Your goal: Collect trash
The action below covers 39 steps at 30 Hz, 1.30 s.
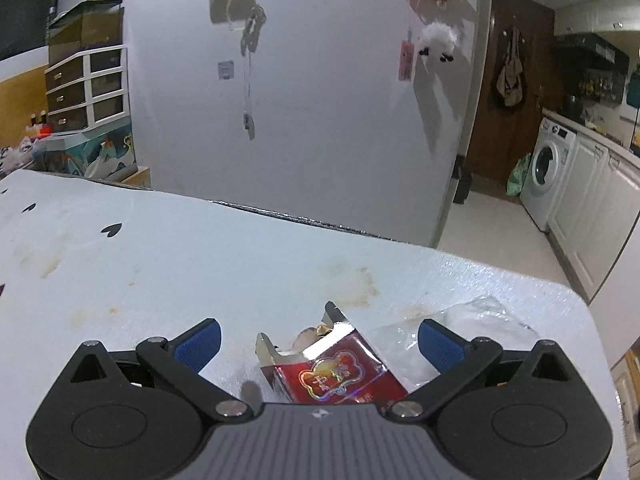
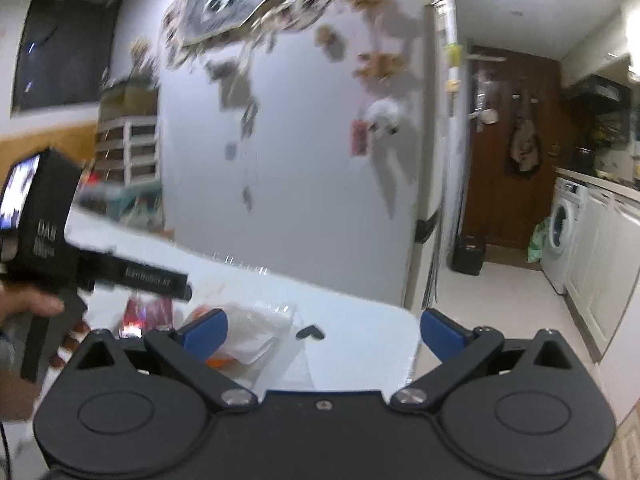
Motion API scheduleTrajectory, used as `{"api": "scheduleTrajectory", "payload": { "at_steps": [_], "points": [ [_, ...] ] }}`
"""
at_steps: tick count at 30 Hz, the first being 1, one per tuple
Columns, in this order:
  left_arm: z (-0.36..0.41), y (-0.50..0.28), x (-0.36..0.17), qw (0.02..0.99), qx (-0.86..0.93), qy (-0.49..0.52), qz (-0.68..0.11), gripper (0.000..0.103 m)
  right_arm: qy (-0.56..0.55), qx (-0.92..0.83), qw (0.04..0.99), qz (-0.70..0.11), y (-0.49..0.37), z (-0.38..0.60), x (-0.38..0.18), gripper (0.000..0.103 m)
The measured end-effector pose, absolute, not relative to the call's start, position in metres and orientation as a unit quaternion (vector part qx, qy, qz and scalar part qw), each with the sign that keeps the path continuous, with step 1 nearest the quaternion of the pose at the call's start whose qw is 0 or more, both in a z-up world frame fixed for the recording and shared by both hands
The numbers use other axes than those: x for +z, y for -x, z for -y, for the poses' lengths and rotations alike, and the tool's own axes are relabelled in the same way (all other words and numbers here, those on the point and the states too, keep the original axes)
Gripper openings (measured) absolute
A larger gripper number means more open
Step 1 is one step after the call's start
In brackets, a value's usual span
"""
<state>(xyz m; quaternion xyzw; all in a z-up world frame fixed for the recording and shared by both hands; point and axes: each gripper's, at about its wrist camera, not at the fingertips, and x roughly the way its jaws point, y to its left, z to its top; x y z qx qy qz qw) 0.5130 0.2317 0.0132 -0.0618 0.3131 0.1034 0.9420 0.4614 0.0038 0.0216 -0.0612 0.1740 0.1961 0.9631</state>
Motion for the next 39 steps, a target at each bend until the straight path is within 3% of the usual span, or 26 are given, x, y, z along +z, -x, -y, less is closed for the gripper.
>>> {"api": "scheduleTrajectory", "payload": {
  "at_steps": [5,13,20,28,31,33,35,36,39],
  "points": [
    [-0.234,-0.513,0.005,0.937,0.11,0.046,-0.329,0.103,0.162,0.185,0.951,-0.187,-0.474,-0.032,0.01,0.103],
    [-0.248,-0.486,0.0,0.931,0.135,0.018,-0.339,0.103,0.233,0.208,0.935,-0.167,-0.484,-0.062,0.009,0.103],
    [-0.256,-0.472,0.002,0.935,0.142,-0.001,-0.324,0.103,0.362,0.235,0.89,-0.145,-0.494,-0.095,0.005,0.093],
    [-0.251,-0.471,0.003,0.941,0.112,-0.015,-0.319,0.092,0.526,0.263,0.803,-0.092,-0.49,-0.127,-0.01,0.069],
    [-0.252,-0.47,0.004,0.943,0.106,-0.01,-0.315,0.087,0.564,0.283,0.77,-0.096,-0.486,-0.139,-0.016,0.049],
    [-0.253,-0.47,0.002,0.942,0.103,-0.006,-0.32,0.083,0.578,0.283,0.759,-0.097,-0.484,-0.143,-0.019,0.029],
    [-0.254,-0.471,-0.002,0.94,0.098,-0.002,-0.327,0.077,0.582,0.282,0.756,-0.102,-0.481,-0.145,-0.021,0.019],
    [-0.254,-0.471,-0.004,0.939,0.095,0.002,-0.33,0.075,0.58,0.282,0.757,-0.102,-0.479,-0.144,-0.021,0.02],
    [-0.256,-0.471,-0.006,0.939,0.084,0.017,-0.333,0.056,0.569,0.28,0.766,-0.105,-0.476,-0.141,-0.018,0.015]
  ]
}}
